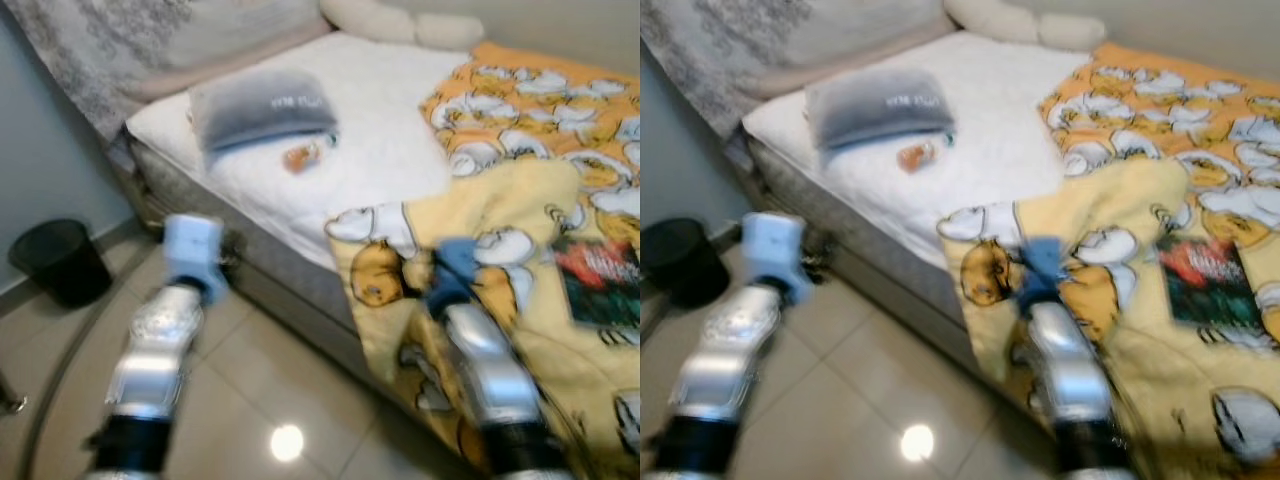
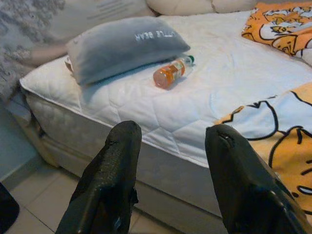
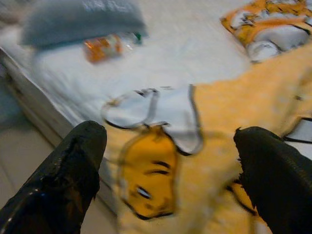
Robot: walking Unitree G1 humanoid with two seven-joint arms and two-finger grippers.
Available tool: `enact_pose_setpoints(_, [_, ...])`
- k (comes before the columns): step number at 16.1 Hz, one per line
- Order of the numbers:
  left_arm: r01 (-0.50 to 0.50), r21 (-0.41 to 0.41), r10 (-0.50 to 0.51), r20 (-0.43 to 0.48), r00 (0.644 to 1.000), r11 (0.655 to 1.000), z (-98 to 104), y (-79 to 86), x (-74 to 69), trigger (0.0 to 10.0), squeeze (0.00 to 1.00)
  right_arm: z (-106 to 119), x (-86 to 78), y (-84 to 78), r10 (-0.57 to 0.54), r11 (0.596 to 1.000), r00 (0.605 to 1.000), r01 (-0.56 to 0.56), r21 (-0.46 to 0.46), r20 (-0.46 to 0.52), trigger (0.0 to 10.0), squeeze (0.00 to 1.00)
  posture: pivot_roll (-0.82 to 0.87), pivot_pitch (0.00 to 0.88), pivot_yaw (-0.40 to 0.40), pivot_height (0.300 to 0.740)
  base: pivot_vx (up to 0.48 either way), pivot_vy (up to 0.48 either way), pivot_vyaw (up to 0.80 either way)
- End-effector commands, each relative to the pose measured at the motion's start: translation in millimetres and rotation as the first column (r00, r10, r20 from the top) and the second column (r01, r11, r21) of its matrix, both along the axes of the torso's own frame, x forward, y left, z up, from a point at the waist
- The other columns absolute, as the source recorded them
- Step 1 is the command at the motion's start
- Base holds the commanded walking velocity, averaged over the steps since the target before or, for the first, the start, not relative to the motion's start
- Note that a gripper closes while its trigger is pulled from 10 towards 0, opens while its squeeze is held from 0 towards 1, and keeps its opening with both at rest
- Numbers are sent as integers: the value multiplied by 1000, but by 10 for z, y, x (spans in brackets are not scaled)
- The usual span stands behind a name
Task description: Clean up the room
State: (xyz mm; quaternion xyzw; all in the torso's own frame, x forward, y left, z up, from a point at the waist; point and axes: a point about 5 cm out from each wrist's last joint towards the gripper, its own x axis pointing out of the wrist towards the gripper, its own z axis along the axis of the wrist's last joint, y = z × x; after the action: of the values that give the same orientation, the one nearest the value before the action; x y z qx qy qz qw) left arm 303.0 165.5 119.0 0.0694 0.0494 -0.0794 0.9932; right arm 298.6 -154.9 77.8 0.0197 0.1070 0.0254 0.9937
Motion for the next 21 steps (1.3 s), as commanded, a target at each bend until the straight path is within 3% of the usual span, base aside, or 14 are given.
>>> enact_pose_setpoints(1, [-38,20,38,1,999,999,13,141,1,10000,0,70,51,152,33,999,999,-33,10,19,10000,0,-49,0,33,740,300,0,800])
enact_pose_setpoints(9, [-33,21,33,-1,999,999,-5,145,15,10000,0,83,65,177,52,999,998,-52,2,30,10000,0,-49,0,33,740,301,0,0])
enact_pose_setpoints(14, [-31,22,31,0,1000,999,-7,146,25,10000,0,90,68,182,53,999,998,-53,0,36,10000,0,-48,0,34,740,304,0,738])
enact_pose_setpoints(21, [-24,23,24,-2,1000,999,-16,145,38,10000,0,77,73,209,68,998,997,-68,8,25,10000,0,-50,0,34,740,303,0,0])
